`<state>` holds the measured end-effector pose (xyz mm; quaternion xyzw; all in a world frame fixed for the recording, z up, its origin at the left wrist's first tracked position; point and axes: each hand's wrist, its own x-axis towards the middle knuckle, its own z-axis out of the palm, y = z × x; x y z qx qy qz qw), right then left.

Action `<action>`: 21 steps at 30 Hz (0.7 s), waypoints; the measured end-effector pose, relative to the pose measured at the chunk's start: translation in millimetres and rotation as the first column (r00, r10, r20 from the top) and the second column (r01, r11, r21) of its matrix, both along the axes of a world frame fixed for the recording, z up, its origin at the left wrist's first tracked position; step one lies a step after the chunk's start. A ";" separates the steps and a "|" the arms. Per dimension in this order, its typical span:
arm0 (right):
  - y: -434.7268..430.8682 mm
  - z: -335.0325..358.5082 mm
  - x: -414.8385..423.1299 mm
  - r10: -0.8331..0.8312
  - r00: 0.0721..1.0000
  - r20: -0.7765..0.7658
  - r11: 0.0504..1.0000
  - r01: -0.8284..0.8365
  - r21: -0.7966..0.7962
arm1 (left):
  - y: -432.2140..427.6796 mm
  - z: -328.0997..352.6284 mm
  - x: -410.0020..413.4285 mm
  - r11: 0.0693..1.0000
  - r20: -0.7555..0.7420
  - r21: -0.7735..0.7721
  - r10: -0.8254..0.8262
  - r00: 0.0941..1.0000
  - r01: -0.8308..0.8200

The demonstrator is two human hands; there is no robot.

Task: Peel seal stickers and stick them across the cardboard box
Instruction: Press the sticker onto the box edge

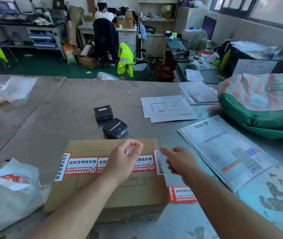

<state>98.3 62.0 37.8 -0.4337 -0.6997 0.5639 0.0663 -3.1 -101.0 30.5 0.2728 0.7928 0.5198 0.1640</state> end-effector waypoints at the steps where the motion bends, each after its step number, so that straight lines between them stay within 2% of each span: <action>1: 0.0 7.4 0.3 -0.010 1.000 -0.025 1.000 0.010 0.002 | 1.0 4.9 -1.6 1.000 0.034 -0.022 -0.006 0.999 0.006; 3: -2.8 24.3 0.2 -0.021 0.997 -0.076 1.000 0.022 0.008 | 1.3 15.8 -3.2 0.999 0.162 -0.013 -0.047 0.986 0.050; 4: -5.5 31.4 -0.5 -0.022 0.995 -0.094 1.000 0.023 0.011 | 1.0 20.7 -4.5 0.997 0.279 0.060 -0.058 0.959 0.043; 6: -13.6 41.7 -1.1 -0.027 0.993 -0.119 1.000 0.028 0.011 | -3.8 30.2 -10.3 0.965 0.547 0.249 -0.066 0.835 -0.086; 8: -24.4 47.2 -2.4 -0.034 0.989 -0.147 0.999 0.030 -0.027 | -18.3 38.6 -15.8 0.904 0.688 0.386 -0.149 0.710 -0.184; 10: -37.7 50.4 -7.5 -0.034 0.983 -0.180 0.997 0.022 -0.073 | -36.6 44.0 -20.1 0.847 0.709 0.491 -0.254 0.658 -0.203; 12: -51.9 52.0 -17.2 -0.021 0.980 -0.200 0.996 0.003 -0.091 | -55.0 49.4 -21.7 0.814 0.702 0.539 -0.293 0.649 -0.215; 17: -88.8 51.4 -46.7 0.066 0.981 -0.183 0.991 -0.086 -0.102 | -90.1 48.0 -25.5 0.806 0.659 0.535 -0.213 0.721 -0.251; 21: -113.2 45.7 -64.3 0.103 0.977 -0.184 0.983 -0.129 -0.133 | -114.6 46.6 -32.1 0.790 0.696 0.515 -0.160 0.700 -0.332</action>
